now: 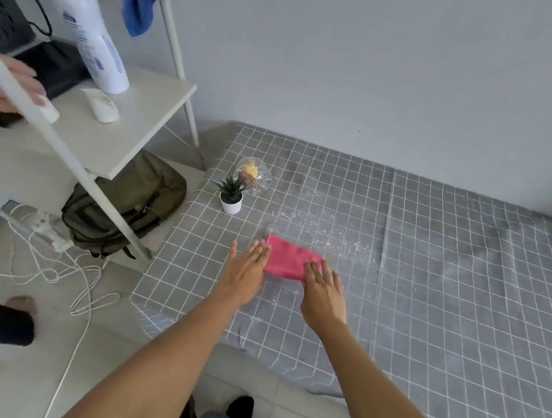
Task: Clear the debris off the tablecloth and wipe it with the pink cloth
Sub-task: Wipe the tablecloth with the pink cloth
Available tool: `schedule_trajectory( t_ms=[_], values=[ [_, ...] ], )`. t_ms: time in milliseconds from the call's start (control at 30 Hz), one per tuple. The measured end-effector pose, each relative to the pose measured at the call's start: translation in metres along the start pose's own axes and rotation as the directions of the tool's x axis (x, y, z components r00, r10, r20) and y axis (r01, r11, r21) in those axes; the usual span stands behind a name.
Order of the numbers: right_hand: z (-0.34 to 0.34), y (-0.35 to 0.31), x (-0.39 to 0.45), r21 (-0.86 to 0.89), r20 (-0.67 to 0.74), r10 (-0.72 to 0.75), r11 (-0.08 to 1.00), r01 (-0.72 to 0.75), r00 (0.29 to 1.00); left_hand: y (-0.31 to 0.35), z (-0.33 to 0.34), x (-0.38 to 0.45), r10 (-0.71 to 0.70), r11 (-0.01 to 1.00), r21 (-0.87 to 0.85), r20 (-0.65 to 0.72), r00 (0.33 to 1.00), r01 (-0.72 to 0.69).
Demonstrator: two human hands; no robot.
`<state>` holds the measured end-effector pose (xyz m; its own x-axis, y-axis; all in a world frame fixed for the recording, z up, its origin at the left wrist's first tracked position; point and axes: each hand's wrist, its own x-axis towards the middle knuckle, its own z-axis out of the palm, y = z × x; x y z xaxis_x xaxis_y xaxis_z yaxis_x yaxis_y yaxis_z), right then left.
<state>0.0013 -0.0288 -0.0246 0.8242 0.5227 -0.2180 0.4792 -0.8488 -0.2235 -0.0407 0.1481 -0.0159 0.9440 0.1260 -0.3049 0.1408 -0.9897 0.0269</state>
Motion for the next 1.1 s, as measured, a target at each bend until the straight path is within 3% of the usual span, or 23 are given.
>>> schedule_trajectory(
  t_ms=[367,500,700,900,1100],
  values=[
    [0.042,-0.02,-0.038,-0.017,0.162,0.035,0.999,-0.032,0.986,-0.014,0.046,-0.038,0.051,0.996,-0.084,0.106,0.993,-0.043],
    [0.039,-0.026,-0.037,0.097,0.13,0.049,0.993,-0.062,0.99,-0.025,0.05,-0.042,0.073,0.979,-0.197,0.062,0.995,-0.059],
    [0.036,-0.049,0.002,0.189,0.031,0.197,0.962,-0.199,0.98,-0.063,0.057,-0.029,-0.145,0.956,-0.266,-0.076,0.987,0.12],
    [0.063,-0.083,0.035,0.184,0.047,0.237,0.953,-0.242,0.97,-0.091,0.068,0.001,-0.24,0.943,-0.266,-0.119,0.963,0.202],
    [0.08,-0.087,0.039,0.137,-0.035,0.291,0.949,-0.284,0.956,-0.092,0.092,0.006,-0.284,0.931,-0.299,-0.221,0.933,0.212]
  ],
)
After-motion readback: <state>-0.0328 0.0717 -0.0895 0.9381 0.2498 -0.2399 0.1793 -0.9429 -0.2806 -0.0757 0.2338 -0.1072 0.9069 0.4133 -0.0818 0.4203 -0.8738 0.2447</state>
